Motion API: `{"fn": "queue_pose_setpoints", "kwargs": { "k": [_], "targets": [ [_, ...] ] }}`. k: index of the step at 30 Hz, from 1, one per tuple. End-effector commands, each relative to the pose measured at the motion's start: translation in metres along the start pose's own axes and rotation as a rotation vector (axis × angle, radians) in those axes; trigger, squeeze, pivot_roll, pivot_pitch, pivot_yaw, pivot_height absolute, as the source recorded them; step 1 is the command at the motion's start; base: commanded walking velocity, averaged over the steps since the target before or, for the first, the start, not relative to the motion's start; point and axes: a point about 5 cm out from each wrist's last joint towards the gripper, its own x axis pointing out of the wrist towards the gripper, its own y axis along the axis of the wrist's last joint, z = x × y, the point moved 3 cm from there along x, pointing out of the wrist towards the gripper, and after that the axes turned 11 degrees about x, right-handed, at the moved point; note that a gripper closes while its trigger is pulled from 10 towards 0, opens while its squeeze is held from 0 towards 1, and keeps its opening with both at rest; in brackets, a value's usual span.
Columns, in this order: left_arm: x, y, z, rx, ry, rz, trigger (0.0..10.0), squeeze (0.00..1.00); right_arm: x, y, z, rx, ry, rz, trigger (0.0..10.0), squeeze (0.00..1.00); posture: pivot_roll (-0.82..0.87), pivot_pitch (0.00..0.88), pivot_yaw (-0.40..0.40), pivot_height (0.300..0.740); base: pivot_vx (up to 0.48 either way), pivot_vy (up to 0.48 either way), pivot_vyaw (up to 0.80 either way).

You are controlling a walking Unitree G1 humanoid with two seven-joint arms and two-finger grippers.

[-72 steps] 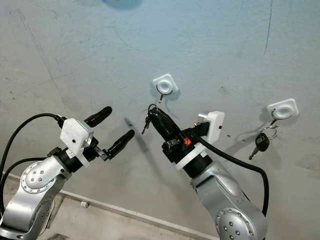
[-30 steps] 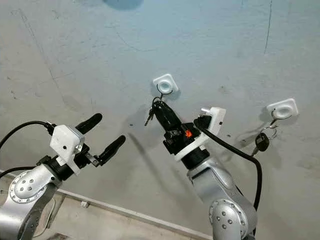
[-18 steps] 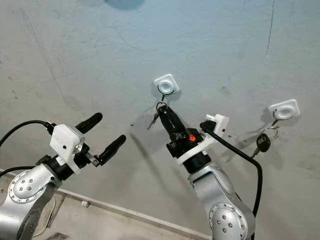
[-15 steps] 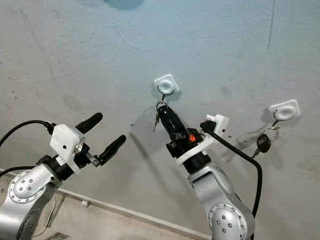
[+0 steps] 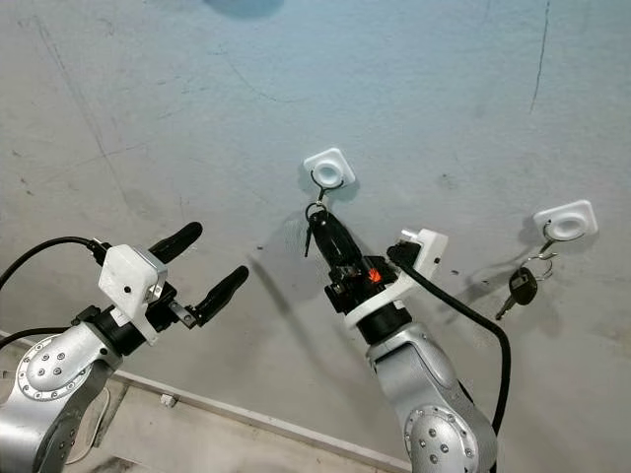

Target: Hang keys on a hook

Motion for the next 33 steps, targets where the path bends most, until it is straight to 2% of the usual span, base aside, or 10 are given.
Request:
{"fn": "queue_pose_setpoints", "kwargs": {
  "k": [1, 3, 6, 8, 12, 15, 18, 22, 29, 33],
  "targets": [
    [0.0, 0.004, -0.001, 0.009, -0.002, 0.008, 10.0, 0.0, -0.003, -0.011, 0.007, -0.032, -0.046, -0.065, 10.0, 1.0, 0.19, 0.0, -0.003, 0.74, 0.0, 0.0, 0.0],
    [0.0, 0.004, -0.001, 0.01, -0.004, 0.008, 10.0, 0.0, -0.004, -0.012, 0.008, -0.134, -0.066, -0.085, 10.0, 1.0, 0.19, 0.0, -0.007, 0.74, 0.0, 0.0, 0.0],
    [0.0, 0.004, 0.0, 0.01, -0.004, 0.008, 10.0, 0.0, -0.004, -0.009, 0.01, -0.198, -0.094, -0.075, 10.0, 1.0, 0.19, 0.0, -0.008, 0.74, 0.0, 0.0, 0.0],
    [0.0, 0.004, 0.0, 0.013, -0.001, 0.005, 10.0, 0.0, -0.005, -0.005, 0.013, -0.303, -0.143, -0.06, 10.0, 1.0, 0.2, 0.0, -0.01, 0.74, 0.0, 0.0, 0.0],
    [-0.002, 0.002, -0.002, 0.016, 0.008, -0.008, 10.0, 0.0, -0.016, 0.001, 0.019, -0.389, -0.226, -0.033, 10.0, 1.0, 0.2, 0.0, -0.01, 0.74, 0.0, 0.0, 0.0],
    [-0.004, 0.0, -0.003, 0.012, 0.02, -0.022, 10.0, 0.0, -0.019, 0.003, 0.021, -0.404, -0.251, -0.026, 10.0, 1.0, 0.2, 0.0, -0.01, 0.74, 0.0, 0.0, 0.0],
    [-0.013, -0.013, -0.01, -0.028, 0.085, -0.081, 10.0, 0.0, -0.027, 0.005, 0.028, -0.464, -0.319, -0.008, 10.0, 1.0, 0.19, 0.0, -0.015, 0.74, 0.0, 0.0, 0.0],
    [-0.019, -0.024, -0.015, -0.018, 0.119, -0.123, 10.0, 0.0, -0.038, 0.011, 0.038, -0.53, -0.409, 0.026, 10.0, 1.0, 0.18, 0.0, -0.018, 0.74, 0.0, 0.0, 0.0],
    [-0.026, -0.035, -0.018, -0.028, 0.163, -0.168, 10.0, 0.0, -0.05, 0.017, 0.043, -0.566, -0.468, 0.043, 10.0, 1.0, 0.17, 0.0, -0.026, 0.74, 0.0, 0.0, 0.0],
    [-0.027, -0.038, -0.017, -0.011, 0.183, -0.186, 10.0, 0.0, -0.066, 0.017, 0.047, -0.589, -0.549, 0.04, 10.0, 1.0, 0.16, 0.0, -0.03, 0.74, 0.0, 0.0, 0.0]
  ]
}}
